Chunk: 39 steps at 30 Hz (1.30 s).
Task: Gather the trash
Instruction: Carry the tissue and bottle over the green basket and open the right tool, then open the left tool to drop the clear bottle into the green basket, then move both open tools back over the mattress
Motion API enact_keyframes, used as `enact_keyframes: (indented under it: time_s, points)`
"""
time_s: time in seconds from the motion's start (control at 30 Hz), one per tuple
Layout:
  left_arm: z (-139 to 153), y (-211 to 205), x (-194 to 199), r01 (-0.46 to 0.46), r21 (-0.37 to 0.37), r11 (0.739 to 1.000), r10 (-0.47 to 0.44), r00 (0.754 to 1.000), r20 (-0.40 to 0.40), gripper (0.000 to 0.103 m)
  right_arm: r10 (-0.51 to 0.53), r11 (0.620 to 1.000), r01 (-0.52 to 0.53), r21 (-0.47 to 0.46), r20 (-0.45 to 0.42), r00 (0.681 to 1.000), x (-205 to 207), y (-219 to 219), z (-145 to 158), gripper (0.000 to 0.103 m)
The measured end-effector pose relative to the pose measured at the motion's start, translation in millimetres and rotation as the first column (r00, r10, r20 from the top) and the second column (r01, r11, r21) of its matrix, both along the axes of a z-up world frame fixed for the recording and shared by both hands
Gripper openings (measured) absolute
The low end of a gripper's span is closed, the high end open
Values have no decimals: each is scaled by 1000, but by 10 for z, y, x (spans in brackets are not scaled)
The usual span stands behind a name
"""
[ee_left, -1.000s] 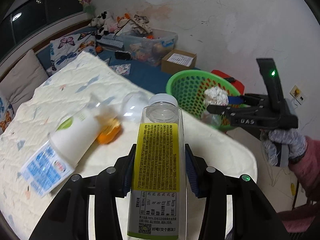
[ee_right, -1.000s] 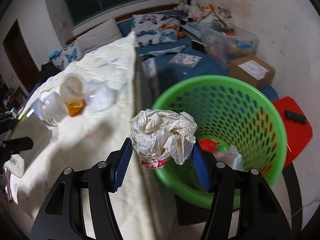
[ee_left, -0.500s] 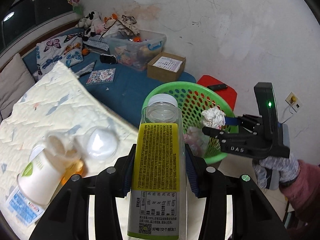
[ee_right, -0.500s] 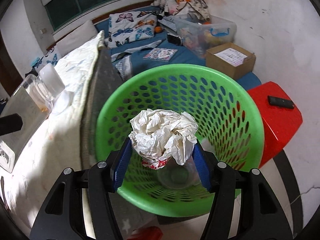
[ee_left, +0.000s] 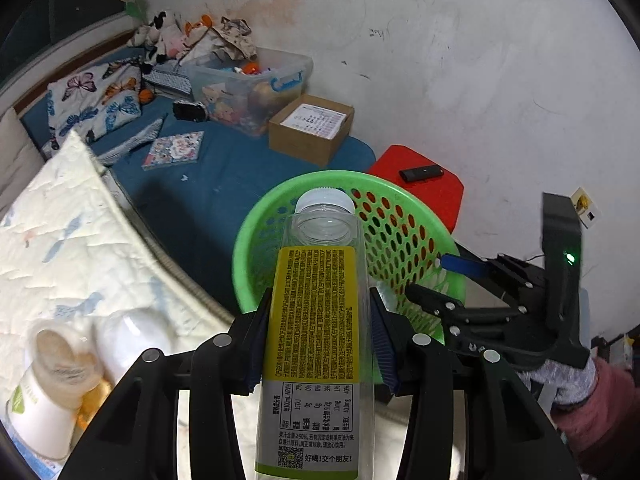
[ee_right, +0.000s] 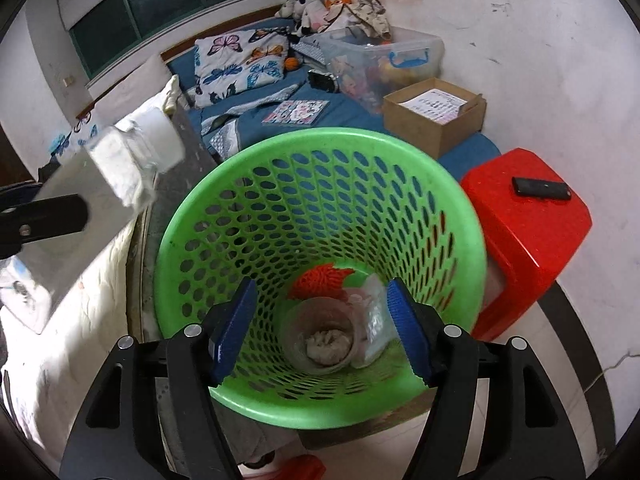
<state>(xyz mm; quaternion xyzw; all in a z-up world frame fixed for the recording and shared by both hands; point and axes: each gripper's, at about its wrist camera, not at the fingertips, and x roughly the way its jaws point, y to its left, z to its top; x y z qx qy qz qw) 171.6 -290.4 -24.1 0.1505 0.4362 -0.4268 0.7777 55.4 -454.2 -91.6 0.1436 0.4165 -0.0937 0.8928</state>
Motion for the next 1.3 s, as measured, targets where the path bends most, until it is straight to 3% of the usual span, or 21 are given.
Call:
enact_keyframes:
  time_s: [0.47,0.73,0.97,1.3]
  points:
    - [-262,-600,81,4,43,999,-1,997,-74,44,-46,999,45,23,33,998,-252,-150,80,68]
    - [-263,-584,120,-28,-19,999,25,989,-148,48,-63,998,62,26,53,997,-349,-148,158,68]
    - [-62,-245,-8,-53,-59,997,48,996,-76,48,-30,999,29,22,80,996,-368,-7,295,68]
    - [83,805,-66,-168,-71,983,169,986,1,48,109,994,-111,9,112,988,-125,545,490,74]
